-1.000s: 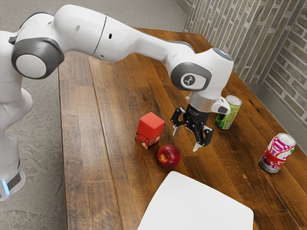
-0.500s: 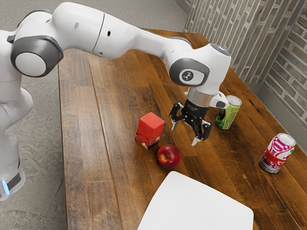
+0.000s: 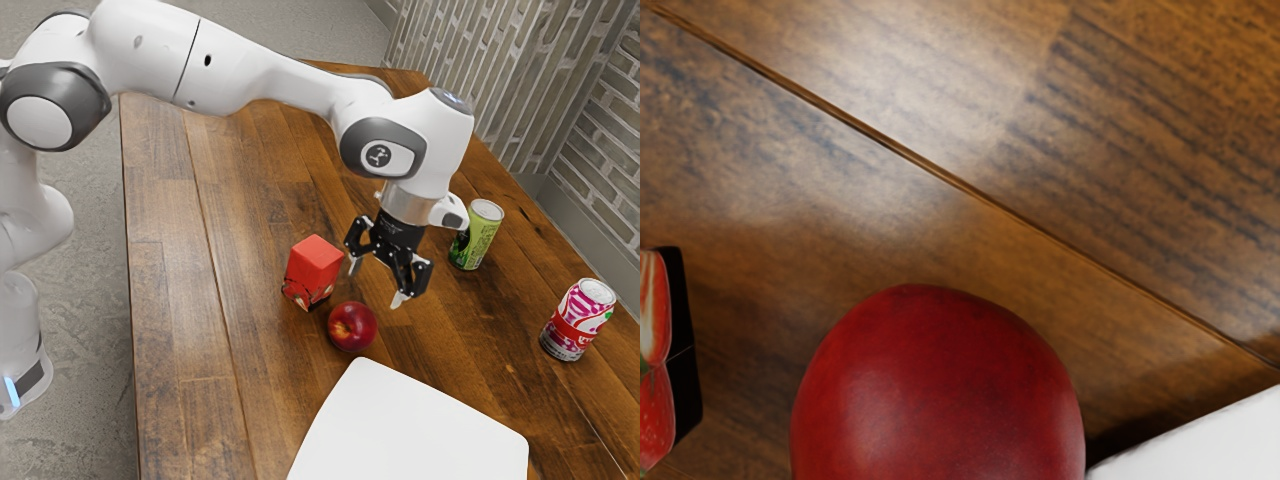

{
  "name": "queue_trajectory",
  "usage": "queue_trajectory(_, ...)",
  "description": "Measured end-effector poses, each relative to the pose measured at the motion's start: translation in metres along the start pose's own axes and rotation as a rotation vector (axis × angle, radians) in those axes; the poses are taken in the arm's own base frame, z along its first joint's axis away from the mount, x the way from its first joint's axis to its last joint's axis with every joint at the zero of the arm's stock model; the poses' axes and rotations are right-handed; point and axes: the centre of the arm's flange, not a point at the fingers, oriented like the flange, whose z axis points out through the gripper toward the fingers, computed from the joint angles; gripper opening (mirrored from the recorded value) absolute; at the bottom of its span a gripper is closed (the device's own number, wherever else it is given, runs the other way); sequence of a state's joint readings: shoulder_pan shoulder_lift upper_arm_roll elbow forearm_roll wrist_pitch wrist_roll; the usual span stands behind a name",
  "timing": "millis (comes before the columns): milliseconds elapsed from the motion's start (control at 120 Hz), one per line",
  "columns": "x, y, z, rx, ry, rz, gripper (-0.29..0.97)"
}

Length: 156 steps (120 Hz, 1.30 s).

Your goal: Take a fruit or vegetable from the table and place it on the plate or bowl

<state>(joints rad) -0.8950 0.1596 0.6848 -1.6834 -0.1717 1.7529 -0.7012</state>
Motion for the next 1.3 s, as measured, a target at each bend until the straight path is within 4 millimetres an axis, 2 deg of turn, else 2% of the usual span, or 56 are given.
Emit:
queue_trajectory(617, 0.003, 0.004, 0.01, 0.005, 0.004, -0.005, 0.68)
queue_trajectory(1008, 0.002, 0.003, 0.039, 0.01, -0.029, -0.02, 0.68)
queue_trajectory(1300, 0.004, -0.003, 0.043, -0.004, -0.031, -0.027, 0.68)
